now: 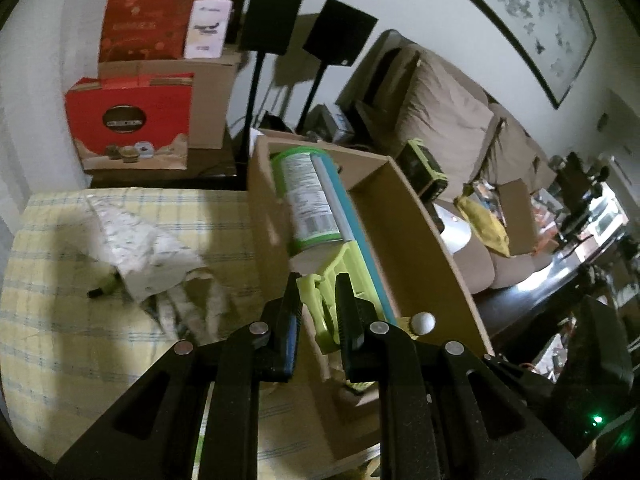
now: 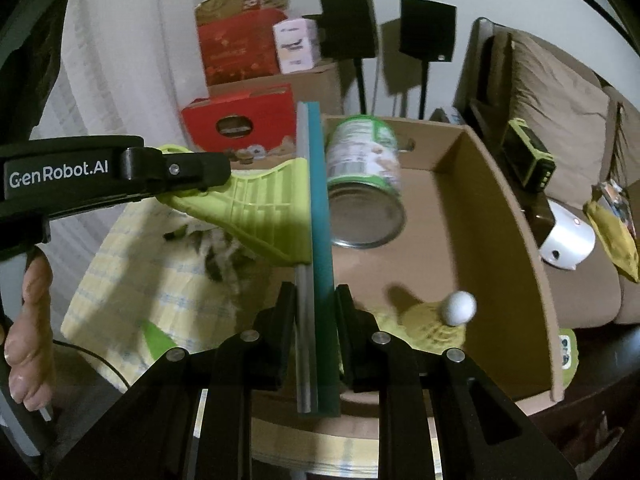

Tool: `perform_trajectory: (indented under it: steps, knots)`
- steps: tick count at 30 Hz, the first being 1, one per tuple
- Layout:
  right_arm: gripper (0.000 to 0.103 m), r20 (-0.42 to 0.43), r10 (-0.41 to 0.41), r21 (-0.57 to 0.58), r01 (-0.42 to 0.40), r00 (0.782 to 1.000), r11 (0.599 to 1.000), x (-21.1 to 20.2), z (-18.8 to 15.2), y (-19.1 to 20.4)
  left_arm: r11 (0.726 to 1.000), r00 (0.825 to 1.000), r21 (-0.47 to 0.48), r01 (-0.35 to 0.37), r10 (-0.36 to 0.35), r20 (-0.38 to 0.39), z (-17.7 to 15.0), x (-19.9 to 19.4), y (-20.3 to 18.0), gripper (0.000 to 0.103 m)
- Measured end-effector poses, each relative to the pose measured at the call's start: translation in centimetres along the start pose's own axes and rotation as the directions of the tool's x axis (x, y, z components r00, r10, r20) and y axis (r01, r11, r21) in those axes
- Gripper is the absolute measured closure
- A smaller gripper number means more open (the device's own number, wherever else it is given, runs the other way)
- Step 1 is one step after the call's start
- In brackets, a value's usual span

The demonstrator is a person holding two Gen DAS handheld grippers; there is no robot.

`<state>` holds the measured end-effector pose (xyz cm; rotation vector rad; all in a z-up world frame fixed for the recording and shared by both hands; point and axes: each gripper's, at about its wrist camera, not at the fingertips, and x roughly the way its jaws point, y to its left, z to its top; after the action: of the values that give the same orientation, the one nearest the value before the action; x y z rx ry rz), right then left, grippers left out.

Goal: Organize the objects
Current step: 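Lift the green squeegee with the right gripper and carry it over the box, then lower the squeegee into the cardboard box and open the right gripper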

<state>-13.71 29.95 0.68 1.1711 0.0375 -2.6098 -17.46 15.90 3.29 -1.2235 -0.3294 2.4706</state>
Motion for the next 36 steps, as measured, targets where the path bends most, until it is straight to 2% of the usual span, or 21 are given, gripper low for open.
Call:
perform_trajectory:
  steps: [18,26,36]
  knots:
    - [0.083,-0.010,-0.108,0.073,0.109,0.994,0.991,-1.5,-0.6,-8.1,0.993,0.991,0.027,0.117,-0.115,-0.070,0.5,5.8,-6.8,0.088]
    - [0.083,-0.046,-0.121,0.101,0.125,0.992,0.987,-0.4,-1.4,-10.2,0.993,0.989,0.041,0.109,-0.105,-0.105,0.1,8.4,-8.4,0.088]
    - [0.083,-0.087,-0.130,0.113,0.139,0.988,0.984,1.4,-1.8,-11.3,0.994,0.985,0.045,0.097,-0.089,-0.149,-0.3,10.9,-8.4,0.088]
